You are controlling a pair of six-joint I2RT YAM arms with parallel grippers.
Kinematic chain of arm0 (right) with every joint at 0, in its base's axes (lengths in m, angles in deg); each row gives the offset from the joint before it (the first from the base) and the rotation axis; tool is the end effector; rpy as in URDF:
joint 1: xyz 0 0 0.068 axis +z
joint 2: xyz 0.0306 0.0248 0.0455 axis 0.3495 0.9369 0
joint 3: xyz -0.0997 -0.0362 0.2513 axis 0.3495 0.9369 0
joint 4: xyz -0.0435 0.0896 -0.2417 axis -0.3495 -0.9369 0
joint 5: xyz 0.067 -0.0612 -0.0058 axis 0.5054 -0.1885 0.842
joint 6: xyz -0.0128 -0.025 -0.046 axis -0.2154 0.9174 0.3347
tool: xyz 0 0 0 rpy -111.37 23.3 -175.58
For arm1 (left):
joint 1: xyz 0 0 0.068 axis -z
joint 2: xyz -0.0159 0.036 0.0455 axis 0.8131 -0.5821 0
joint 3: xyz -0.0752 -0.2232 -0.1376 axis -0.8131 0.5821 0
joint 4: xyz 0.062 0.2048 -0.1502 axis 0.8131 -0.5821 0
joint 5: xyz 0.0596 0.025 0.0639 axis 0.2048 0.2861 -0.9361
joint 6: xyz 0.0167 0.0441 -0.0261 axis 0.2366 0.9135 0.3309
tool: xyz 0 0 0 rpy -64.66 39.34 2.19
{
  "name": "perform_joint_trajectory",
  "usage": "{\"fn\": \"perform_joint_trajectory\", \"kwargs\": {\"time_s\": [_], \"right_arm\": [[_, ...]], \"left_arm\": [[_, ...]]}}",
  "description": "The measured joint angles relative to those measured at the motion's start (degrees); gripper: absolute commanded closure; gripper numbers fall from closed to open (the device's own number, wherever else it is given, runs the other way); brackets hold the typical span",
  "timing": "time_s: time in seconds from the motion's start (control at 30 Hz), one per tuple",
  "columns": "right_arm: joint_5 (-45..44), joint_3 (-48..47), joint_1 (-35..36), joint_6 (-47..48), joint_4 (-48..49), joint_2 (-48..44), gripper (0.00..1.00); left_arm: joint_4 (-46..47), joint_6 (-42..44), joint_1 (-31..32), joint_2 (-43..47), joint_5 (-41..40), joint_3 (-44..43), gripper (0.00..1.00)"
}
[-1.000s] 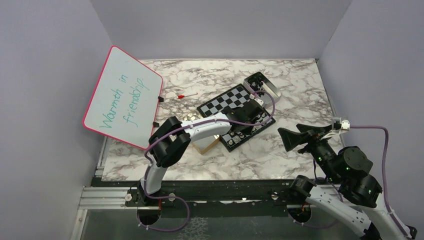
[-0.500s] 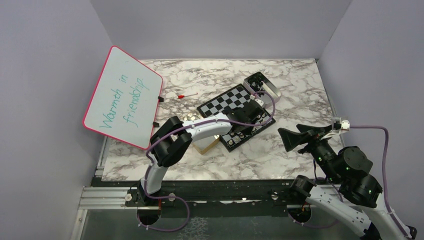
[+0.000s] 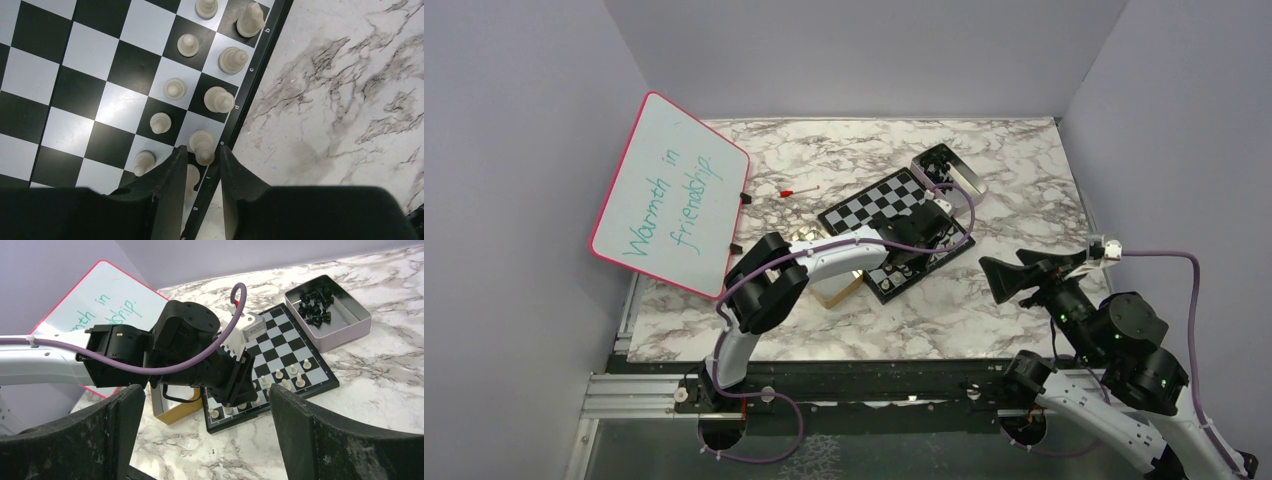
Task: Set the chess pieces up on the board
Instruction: Place the chess piece on the chessboard, then pick up the chess piece from the storage box.
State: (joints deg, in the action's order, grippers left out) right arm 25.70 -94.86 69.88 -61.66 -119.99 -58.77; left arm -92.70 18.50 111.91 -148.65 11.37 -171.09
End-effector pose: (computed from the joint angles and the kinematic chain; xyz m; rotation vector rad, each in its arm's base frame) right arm 0.0386 0.0211 0.3611 0.0017 1.5916 0.6454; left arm 0.2494 -0.3819 0.2035 0.6899 2.3770 -0.4406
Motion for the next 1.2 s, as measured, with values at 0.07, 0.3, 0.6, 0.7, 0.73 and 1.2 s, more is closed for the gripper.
{"fn": "perform_joint_trajectory", "kwargs": {"time_s": [0.07,0.3,0.6,0.7,0.73,1.2], "right_arm": [[0.0,0.0,0.0,-0.31,-0.55,0.09,0.0],[-0.13,0.02,0.0,-1.07,-1.42,0.87,0.0],[-0.35,2.14,0.0,-3.26,-3.72,4.46,0.0],[-0.33,2.34,0.0,-4.02,-3.96,6.34,0.0],[-0.33,2.47,0.0,-4.33,-3.93,6.73,0.0],[-0.37,5.01,0.0,-6.36,-3.87,7.19,0.01]], "left_arm": [[-0.42,0.0,0.0,0.11,0.0,0.0,0.65],[-1.73,-0.28,0.0,3.8,-0.04,0.0,0.62],[-2.93,-0.61,-0.87,14.84,-2.43,0.85,0.59],[-3.21,-0.55,-2.23,20.26,-4.22,3.93,0.59],[-3.3,-0.55,-2.8,21.62,-4.66,4.87,0.59],[-5.49,-0.35,-21.62,35.58,-7.08,24.2,0.7]]}}
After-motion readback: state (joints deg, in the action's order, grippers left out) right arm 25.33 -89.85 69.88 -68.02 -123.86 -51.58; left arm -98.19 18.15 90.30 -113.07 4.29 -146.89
